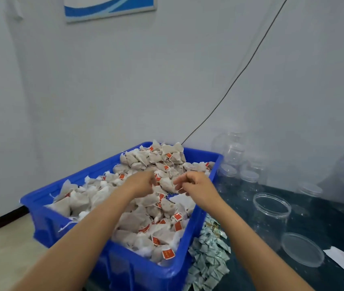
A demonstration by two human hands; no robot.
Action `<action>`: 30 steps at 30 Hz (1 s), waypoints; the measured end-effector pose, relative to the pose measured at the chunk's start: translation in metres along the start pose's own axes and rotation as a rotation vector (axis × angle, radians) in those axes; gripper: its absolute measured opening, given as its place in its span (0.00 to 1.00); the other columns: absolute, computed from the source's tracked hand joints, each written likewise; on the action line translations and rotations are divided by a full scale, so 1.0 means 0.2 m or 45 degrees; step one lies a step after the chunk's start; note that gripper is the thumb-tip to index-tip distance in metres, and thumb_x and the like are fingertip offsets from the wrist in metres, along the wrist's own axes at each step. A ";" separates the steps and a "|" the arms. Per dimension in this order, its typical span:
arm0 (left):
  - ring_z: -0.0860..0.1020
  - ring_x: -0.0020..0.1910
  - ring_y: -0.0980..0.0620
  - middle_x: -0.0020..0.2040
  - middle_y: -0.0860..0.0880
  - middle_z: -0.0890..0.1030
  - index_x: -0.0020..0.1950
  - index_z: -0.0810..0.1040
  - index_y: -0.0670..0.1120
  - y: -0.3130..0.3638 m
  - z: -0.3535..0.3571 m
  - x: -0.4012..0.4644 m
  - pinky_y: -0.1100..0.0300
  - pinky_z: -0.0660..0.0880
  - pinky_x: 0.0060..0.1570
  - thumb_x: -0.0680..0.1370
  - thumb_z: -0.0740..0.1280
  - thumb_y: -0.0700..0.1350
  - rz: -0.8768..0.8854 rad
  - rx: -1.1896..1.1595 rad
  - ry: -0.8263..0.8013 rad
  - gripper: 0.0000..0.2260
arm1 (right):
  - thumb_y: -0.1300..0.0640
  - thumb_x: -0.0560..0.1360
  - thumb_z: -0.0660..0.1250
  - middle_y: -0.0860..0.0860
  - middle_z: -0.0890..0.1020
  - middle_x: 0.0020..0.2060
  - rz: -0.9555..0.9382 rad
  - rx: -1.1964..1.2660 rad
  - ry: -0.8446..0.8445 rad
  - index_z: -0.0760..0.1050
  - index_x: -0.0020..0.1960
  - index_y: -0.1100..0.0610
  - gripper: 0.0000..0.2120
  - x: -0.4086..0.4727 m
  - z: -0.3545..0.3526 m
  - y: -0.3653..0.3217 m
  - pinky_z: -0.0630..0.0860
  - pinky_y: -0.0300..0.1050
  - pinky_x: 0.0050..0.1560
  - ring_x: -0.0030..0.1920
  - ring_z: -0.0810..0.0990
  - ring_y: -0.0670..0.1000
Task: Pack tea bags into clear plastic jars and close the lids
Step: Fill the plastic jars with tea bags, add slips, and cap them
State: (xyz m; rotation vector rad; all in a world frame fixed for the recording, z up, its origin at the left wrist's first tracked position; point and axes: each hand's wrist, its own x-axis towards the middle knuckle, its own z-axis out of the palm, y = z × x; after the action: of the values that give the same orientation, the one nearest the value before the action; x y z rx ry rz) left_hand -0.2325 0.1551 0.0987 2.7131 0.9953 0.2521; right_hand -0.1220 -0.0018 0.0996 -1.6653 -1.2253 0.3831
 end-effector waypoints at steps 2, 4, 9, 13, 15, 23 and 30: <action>0.75 0.59 0.52 0.64 0.50 0.77 0.64 0.74 0.49 -0.12 0.04 0.00 0.59 0.72 0.56 0.77 0.69 0.48 -0.059 0.090 -0.018 0.16 | 0.69 0.76 0.58 0.49 0.82 0.41 0.064 -0.096 -0.081 0.77 0.42 0.51 0.16 0.04 0.08 0.00 0.78 0.38 0.45 0.45 0.81 0.49; 0.74 0.60 0.51 0.65 0.50 0.75 0.66 0.72 0.50 -0.20 0.08 0.01 0.59 0.70 0.54 0.75 0.70 0.55 -0.119 0.035 -0.078 0.21 | 0.69 0.76 0.58 0.50 0.81 0.42 0.110 -0.154 -0.216 0.78 0.48 0.56 0.13 0.06 0.14 0.01 0.79 0.44 0.49 0.43 0.81 0.49; 0.73 0.60 0.51 0.66 0.51 0.74 0.69 0.68 0.53 -0.28 0.11 0.03 0.58 0.70 0.55 0.69 0.76 0.56 -0.151 0.024 -0.180 0.31 | 0.55 0.76 0.69 0.45 0.81 0.47 0.026 -0.274 -0.877 0.80 0.56 0.52 0.09 0.06 0.19 0.03 0.76 0.38 0.46 0.44 0.78 0.42; 0.74 0.58 0.51 0.63 0.51 0.75 0.68 0.69 0.52 -0.27 0.11 0.04 0.59 0.70 0.53 0.70 0.76 0.53 -0.109 0.087 -0.088 0.30 | 0.58 0.70 0.75 0.43 0.78 0.53 0.052 -0.438 -1.075 0.81 0.55 0.49 0.15 0.05 0.20 0.02 0.75 0.40 0.49 0.52 0.77 0.45; 0.73 0.52 0.53 0.56 0.52 0.77 0.64 0.72 0.53 -0.27 0.11 0.04 0.61 0.70 0.49 0.71 0.75 0.52 -0.088 0.077 0.007 0.24 | 0.62 0.70 0.75 0.46 0.76 0.57 0.055 -0.493 -1.088 0.80 0.54 0.48 0.16 0.05 0.22 0.03 0.76 0.39 0.46 0.56 0.78 0.50; 0.73 0.38 0.58 0.36 0.57 0.75 0.50 0.81 0.51 -0.23 0.08 0.05 0.64 0.66 0.34 0.73 0.72 0.53 0.072 -0.083 0.235 0.09 | 0.58 0.76 0.66 0.52 0.78 0.49 -0.115 -0.686 -0.748 0.75 0.46 0.53 0.02 0.04 0.26 0.07 0.75 0.47 0.48 0.47 0.77 0.51; 0.77 0.33 0.57 0.33 0.53 0.80 0.42 0.83 0.47 -0.17 0.06 -0.01 0.60 0.75 0.36 0.74 0.73 0.49 0.309 -0.563 0.474 0.06 | 0.55 0.70 0.75 0.44 0.67 0.58 0.109 -0.064 -0.139 0.65 0.66 0.48 0.29 0.10 0.20 0.10 0.71 0.35 0.43 0.57 0.73 0.49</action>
State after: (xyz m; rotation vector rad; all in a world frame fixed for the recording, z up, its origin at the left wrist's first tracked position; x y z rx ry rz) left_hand -0.2513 0.1769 0.0785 2.4096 0.5913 0.9299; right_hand -0.1315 0.0374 0.0698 -1.7631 -1.2554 0.5051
